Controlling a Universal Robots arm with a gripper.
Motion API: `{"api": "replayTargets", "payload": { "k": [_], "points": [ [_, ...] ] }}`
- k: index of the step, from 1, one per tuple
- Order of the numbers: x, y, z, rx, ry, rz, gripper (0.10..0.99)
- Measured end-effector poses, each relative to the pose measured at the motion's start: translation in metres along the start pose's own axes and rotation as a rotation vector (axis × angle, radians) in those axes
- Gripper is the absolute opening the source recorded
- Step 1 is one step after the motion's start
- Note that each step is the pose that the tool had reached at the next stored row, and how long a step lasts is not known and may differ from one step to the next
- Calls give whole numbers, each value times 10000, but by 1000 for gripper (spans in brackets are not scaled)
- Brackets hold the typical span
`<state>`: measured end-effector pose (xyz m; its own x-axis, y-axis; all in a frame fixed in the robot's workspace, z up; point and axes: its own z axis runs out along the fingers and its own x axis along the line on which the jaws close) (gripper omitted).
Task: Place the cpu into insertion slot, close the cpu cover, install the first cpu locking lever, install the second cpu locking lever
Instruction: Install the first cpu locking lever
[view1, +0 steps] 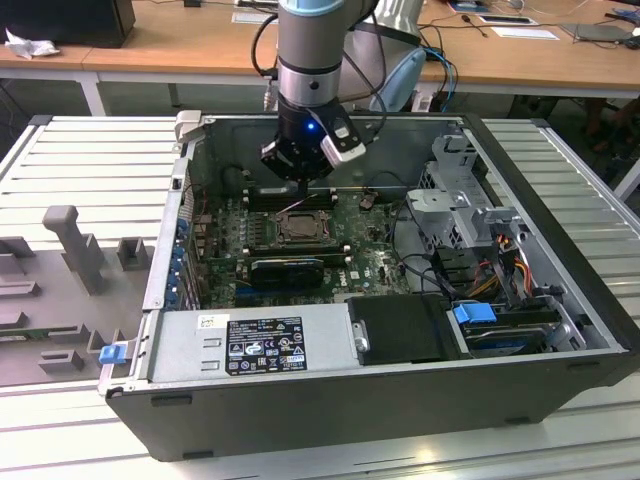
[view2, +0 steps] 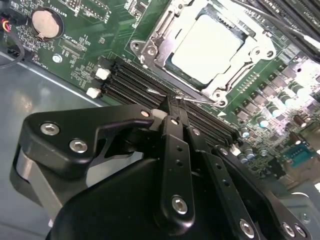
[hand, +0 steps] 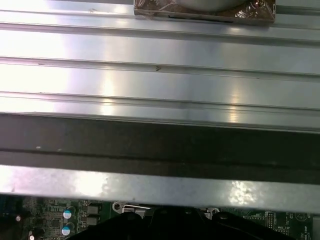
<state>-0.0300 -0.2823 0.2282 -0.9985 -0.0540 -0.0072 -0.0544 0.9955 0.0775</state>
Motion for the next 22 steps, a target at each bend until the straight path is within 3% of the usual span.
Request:
{"api": "replayTargets", "payload": {
  "k": [22],
  "points": [
    [-124,-13,204,0,1,-8,106]
  ]
}}
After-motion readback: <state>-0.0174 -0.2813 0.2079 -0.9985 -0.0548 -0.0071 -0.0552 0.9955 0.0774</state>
